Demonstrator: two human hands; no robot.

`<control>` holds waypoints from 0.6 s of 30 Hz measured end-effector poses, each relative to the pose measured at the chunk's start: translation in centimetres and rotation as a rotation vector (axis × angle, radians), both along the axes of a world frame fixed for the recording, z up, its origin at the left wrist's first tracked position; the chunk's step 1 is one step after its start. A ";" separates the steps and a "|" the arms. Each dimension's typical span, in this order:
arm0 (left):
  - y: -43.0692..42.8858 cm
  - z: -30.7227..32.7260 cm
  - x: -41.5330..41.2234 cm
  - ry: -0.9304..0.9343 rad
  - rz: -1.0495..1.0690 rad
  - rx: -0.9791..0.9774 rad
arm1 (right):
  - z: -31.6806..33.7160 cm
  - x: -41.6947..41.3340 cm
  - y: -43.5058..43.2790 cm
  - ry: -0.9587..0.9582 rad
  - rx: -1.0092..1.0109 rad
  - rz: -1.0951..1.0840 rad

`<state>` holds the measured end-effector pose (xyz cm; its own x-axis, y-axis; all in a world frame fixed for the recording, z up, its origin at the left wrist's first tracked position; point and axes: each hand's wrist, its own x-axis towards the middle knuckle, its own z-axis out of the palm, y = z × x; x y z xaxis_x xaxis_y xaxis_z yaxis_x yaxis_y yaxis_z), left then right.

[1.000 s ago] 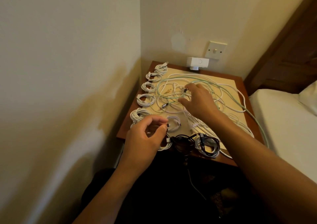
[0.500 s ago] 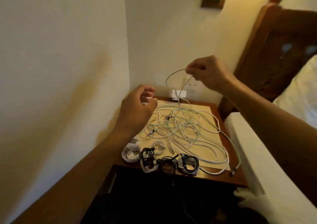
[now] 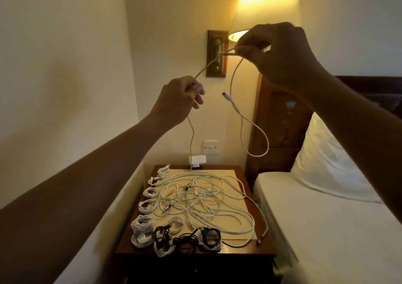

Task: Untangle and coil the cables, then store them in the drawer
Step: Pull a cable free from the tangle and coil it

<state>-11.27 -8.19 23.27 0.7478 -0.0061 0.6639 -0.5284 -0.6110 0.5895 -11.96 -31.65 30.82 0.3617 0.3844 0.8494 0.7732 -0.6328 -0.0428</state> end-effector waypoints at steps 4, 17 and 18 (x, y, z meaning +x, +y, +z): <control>1.8 0.8 -1.7 0.125 -0.148 -0.266 | -0.9 -0.7 -5.3 0.177 -0.081 -0.153; 0.6 0.4 -7.6 0.298 -0.125 0.581 | -9.2 -4.5 -5.7 0.767 -0.173 0.109; 2.1 -0.8 -7.6 0.332 -0.107 0.556 | -10.6 -4.3 -6.5 0.804 -0.188 0.104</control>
<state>-18.86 -6.06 22.42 0.8885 -0.3678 0.2743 -0.4478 -0.8256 0.3433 -16.24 -38.18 20.25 0.7856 0.5590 0.2652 0.6066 -0.6113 -0.5083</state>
